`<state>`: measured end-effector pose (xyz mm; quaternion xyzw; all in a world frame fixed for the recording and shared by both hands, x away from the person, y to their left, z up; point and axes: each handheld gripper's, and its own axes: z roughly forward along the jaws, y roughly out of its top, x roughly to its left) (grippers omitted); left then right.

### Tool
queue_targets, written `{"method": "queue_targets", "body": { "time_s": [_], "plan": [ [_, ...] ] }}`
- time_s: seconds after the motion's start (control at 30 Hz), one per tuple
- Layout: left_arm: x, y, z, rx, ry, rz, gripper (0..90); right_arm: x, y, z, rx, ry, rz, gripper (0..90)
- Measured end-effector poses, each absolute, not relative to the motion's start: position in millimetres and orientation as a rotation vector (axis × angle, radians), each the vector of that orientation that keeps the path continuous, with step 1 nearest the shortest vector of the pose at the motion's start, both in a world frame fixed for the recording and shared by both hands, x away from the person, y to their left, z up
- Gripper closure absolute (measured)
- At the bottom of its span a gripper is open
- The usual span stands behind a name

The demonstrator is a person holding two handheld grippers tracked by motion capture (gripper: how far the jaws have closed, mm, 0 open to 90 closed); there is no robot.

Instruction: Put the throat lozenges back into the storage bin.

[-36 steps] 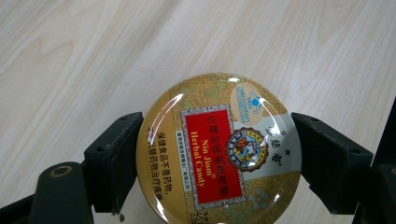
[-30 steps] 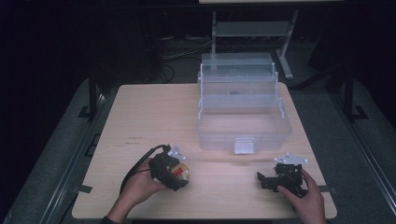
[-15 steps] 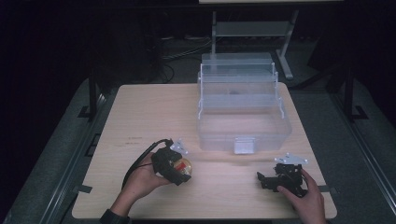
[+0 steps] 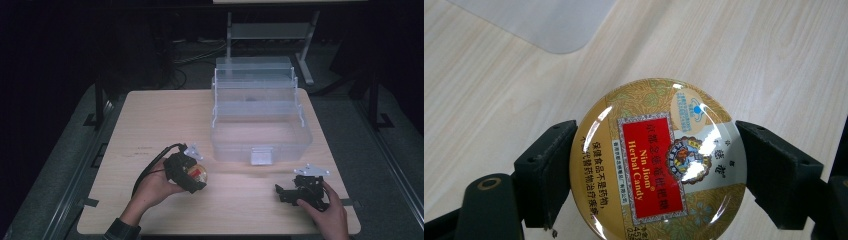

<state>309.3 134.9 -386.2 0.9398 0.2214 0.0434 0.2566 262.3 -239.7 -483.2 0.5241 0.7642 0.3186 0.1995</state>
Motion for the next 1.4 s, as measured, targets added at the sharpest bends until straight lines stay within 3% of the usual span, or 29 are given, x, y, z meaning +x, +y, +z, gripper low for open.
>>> {"method": "queue_targets", "body": {
  "time_s": [1.4],
  "plan": [
    [344,113,-351,2.535,0.561,0.144,19.6,262,-240,-483,1.464,2.138,0.891,0.0]
  ]
}}
